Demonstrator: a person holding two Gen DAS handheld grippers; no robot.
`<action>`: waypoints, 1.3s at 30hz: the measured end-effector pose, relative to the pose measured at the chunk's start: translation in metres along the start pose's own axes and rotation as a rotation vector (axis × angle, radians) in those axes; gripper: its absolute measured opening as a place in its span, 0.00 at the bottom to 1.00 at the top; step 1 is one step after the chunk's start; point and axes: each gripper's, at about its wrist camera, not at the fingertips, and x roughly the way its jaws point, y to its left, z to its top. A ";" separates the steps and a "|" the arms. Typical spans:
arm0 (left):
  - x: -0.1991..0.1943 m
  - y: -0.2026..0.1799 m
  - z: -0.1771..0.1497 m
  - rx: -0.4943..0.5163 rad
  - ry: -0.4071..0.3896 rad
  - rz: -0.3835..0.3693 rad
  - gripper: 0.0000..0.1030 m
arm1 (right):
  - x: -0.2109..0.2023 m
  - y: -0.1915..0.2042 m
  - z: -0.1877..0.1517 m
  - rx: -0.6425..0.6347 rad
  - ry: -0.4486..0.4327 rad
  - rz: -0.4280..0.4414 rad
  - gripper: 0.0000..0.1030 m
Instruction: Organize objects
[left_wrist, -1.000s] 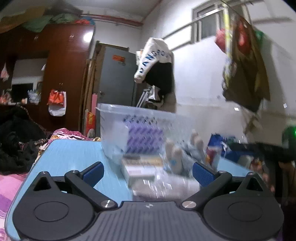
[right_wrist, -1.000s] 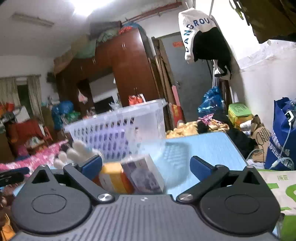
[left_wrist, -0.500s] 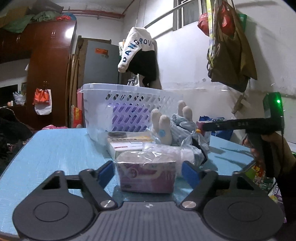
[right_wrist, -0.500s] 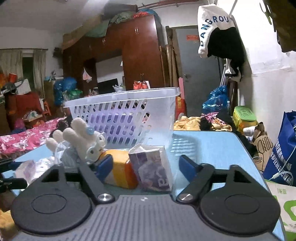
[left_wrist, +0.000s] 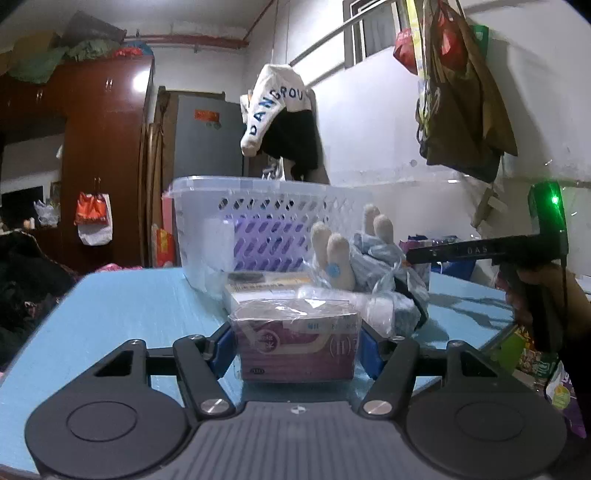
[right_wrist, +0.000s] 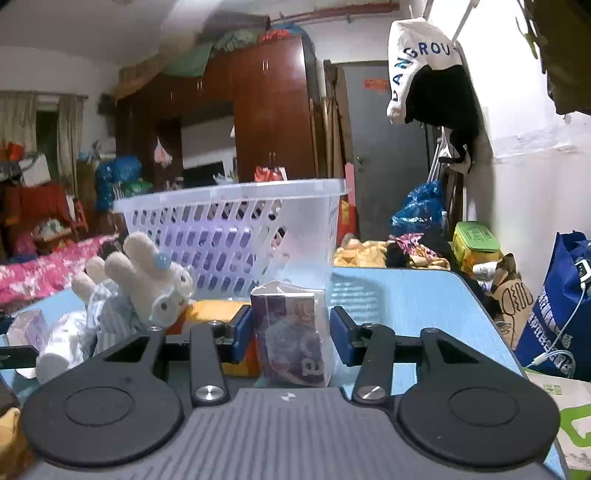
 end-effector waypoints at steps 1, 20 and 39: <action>-0.001 0.000 0.001 0.000 -0.002 -0.002 0.66 | -0.001 -0.002 0.000 0.009 -0.010 0.006 0.47; -0.015 0.020 0.029 -0.054 -0.091 0.049 0.66 | -0.023 -0.005 0.007 0.008 -0.152 0.018 0.46; 0.137 0.051 0.212 -0.117 0.023 0.079 0.66 | 0.089 0.029 0.161 -0.100 -0.008 0.028 0.46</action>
